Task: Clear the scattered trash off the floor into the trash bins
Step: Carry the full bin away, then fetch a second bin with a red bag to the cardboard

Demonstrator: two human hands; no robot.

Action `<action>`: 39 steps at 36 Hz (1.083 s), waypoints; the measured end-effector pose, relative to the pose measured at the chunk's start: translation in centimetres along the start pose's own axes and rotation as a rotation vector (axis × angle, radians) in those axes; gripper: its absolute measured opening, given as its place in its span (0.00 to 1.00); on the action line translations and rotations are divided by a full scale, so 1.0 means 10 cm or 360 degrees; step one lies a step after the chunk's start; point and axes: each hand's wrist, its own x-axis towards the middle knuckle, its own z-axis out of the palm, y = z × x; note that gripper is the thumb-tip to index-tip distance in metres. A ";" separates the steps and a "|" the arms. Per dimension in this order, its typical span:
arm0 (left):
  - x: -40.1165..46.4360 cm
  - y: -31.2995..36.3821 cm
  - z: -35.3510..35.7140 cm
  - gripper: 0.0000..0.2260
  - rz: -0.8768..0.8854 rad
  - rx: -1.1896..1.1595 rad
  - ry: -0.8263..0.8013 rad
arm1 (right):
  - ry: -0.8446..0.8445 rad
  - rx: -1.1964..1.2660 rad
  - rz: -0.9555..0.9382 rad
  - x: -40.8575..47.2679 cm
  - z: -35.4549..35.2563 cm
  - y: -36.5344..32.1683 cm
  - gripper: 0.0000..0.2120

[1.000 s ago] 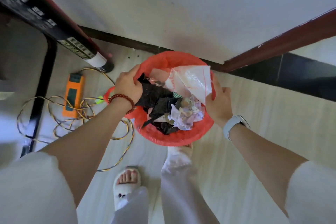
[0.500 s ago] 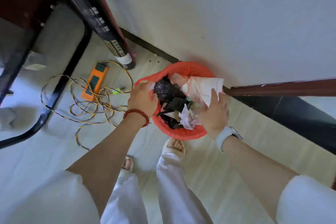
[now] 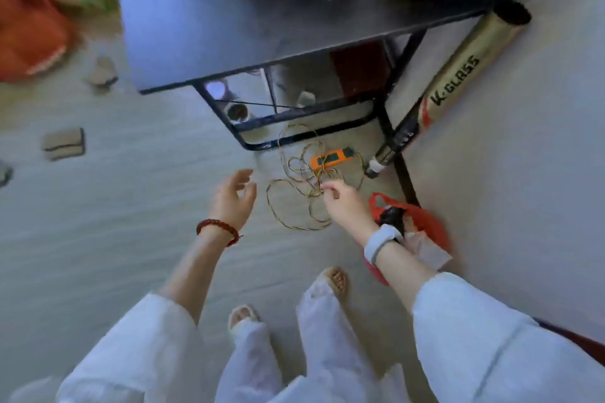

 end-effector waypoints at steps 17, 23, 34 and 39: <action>-2.90 -3.11 -3.40 0.13 -0.0715 -0.0473 0.1134 | -0.0866 -0.0724 -0.0966 -2.22 3.96 -2.63 0.14; -3.66 -4.11 -4.17 0.13 -0.0942 -0.0602 0.1438 | -0.1150 -0.0901 -0.1179 -2.96 5.35 -3.11 0.14; -3.74 -5.55 -5.43 0.12 -0.1166 -0.0740 0.1736 | -0.1407 -0.1174 -0.1378 -3.15 7.38 -4.30 0.14; -3.62 -6.25 -6.09 0.11 -0.1368 -0.0817 0.1907 | -0.1562 -0.1308 -0.1490 -3.13 8.36 -5.00 0.15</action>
